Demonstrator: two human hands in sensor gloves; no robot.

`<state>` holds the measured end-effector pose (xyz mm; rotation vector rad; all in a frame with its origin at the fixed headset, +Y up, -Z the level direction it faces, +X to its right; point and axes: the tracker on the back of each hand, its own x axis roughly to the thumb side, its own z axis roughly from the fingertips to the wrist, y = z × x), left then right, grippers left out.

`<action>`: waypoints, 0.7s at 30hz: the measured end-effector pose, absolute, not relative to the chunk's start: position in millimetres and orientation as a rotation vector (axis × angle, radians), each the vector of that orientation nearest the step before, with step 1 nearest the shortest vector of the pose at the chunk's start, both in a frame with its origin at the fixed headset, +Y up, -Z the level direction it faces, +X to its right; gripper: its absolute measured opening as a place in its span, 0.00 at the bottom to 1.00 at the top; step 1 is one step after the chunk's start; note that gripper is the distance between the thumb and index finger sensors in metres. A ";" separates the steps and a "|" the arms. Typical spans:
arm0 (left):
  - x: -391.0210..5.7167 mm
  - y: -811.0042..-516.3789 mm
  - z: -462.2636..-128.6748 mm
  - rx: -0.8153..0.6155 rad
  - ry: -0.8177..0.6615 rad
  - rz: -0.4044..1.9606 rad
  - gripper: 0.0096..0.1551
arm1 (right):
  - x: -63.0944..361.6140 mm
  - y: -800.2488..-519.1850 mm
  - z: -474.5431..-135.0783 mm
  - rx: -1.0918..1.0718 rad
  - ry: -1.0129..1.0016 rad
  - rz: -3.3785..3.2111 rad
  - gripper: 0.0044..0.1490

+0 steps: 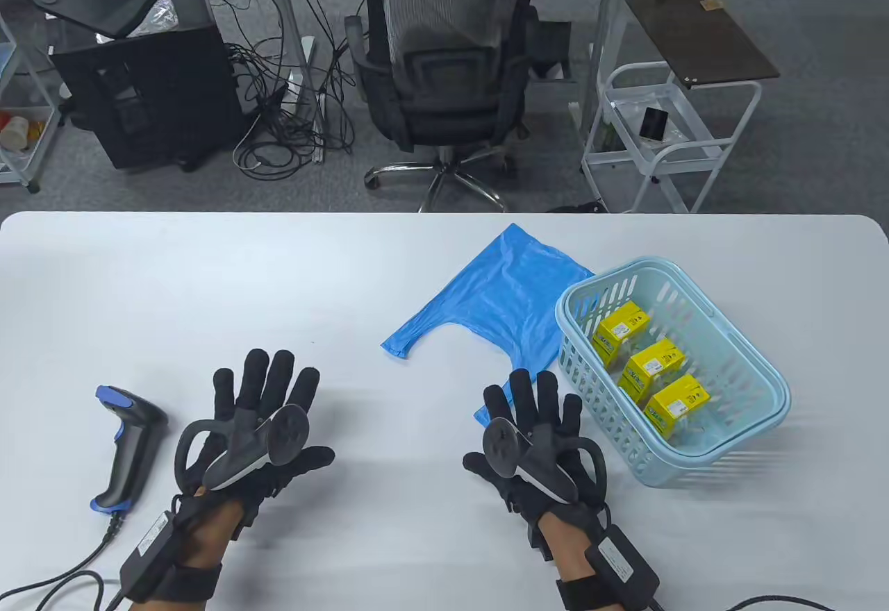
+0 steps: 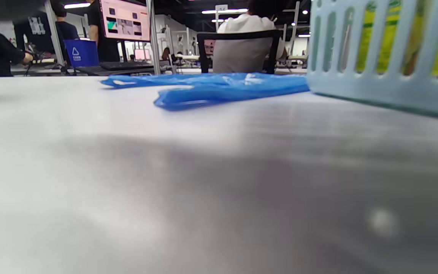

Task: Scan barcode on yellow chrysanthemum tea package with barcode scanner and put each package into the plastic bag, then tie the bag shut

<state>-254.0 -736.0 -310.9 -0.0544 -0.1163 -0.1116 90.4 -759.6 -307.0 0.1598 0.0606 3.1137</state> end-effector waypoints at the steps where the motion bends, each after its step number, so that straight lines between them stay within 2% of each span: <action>1: -254.0 -736.3 -310.8 -0.057 -0.116 -0.106 0.65 | 90.5 -759.7 -307.0 0.160 0.062 3.115 0.60; 11: -268.7 -730.7 -310.0 -0.034 -0.062 -0.020 0.65 | 87.8 -756.9 -306.3 0.194 0.037 3.136 0.61; 16: -264.4 -729.6 -308.1 -0.003 -0.053 -0.080 0.65 | 86.2 -758.1 -306.5 0.206 0.055 3.140 0.60; 21: -261.9 -734.2 -307.0 -0.032 -0.067 -0.118 0.65 | 86.0 -758.2 -305.8 0.212 0.064 3.153 0.60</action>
